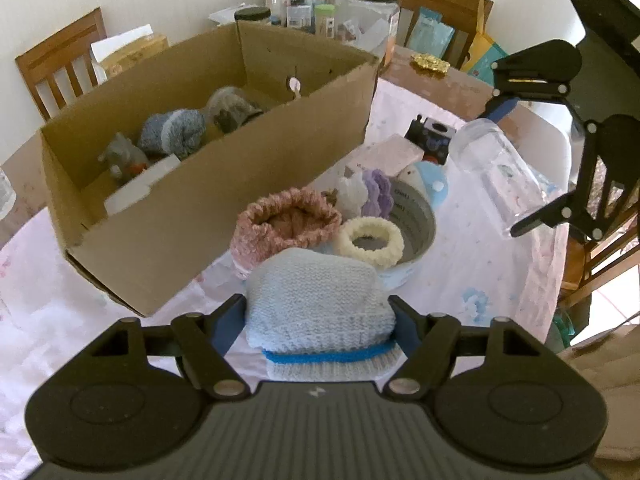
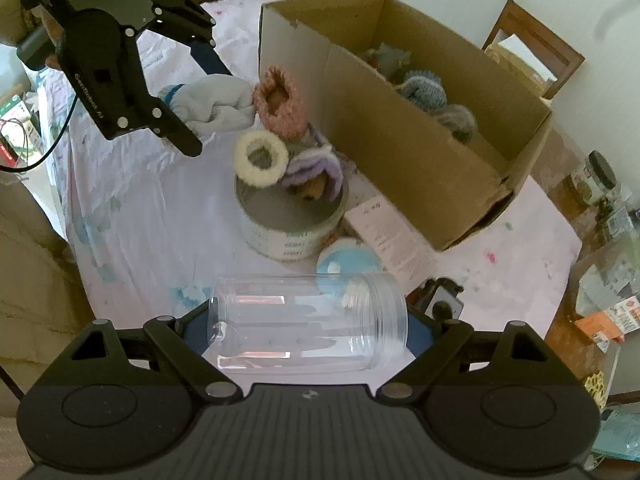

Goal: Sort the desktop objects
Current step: 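Grasp the white knit hat with the left tool while the right tool grasps the clear jar, then carry the hat into the cardboard box and open the left tool while the right tool drops the jar there, then withdraw both open tools from the cardboard box, then grasp the pink knit sock with the left tool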

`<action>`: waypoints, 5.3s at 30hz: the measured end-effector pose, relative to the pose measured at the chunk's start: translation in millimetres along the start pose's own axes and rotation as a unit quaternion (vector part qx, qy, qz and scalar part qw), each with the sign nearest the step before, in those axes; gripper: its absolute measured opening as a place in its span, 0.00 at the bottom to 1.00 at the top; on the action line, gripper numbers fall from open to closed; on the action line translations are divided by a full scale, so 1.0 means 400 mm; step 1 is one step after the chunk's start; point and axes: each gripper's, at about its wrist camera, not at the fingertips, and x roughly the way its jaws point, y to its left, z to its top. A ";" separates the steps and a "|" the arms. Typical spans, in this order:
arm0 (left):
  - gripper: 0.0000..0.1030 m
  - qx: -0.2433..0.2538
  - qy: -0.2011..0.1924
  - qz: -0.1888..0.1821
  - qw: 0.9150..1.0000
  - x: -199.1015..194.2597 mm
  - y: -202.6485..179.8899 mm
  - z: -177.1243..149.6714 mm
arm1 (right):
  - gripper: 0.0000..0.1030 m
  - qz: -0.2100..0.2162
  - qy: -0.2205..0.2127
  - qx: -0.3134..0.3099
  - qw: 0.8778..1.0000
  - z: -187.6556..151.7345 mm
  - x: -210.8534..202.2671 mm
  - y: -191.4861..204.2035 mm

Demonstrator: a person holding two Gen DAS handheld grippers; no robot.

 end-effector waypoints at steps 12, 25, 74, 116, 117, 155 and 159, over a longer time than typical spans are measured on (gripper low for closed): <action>0.73 0.016 -0.050 0.019 0.998 -0.081 0.025 0.060 | 0.91 -0.023 -0.034 -0.001 0.999 0.064 -0.045 -0.027; 0.73 0.031 -0.103 0.043 0.993 -0.103 0.080 0.184 | 0.91 -0.060 -0.080 -0.015 0.995 0.171 -0.073 -0.088; 0.87 -0.028 -0.113 0.071 0.991 -0.131 0.112 0.154 | 1.00 -0.106 -0.152 0.181 0.966 0.220 -0.054 -0.126; 0.87 -0.115 -0.054 0.071 0.989 -0.002 0.015 0.072 | 1.00 -0.159 -0.088 0.359 0.915 0.032 0.035 0.124; 0.87 -0.118 -0.050 0.070 0.989 0.009 0.014 0.075 | 1.00 -0.157 -0.086 0.363 0.914 0.028 0.038 0.126; 0.83 -0.135 -0.004 0.046 0.990 0.083 0.055 -0.012 | 1.00 -0.116 -0.075 0.327 0.935 0.091 0.118 0.134; 0.83 -0.121 -0.001 0.036 0.992 0.091 0.047 -0.023 | 1.00 -0.124 -0.068 0.317 0.938 0.088 0.125 0.135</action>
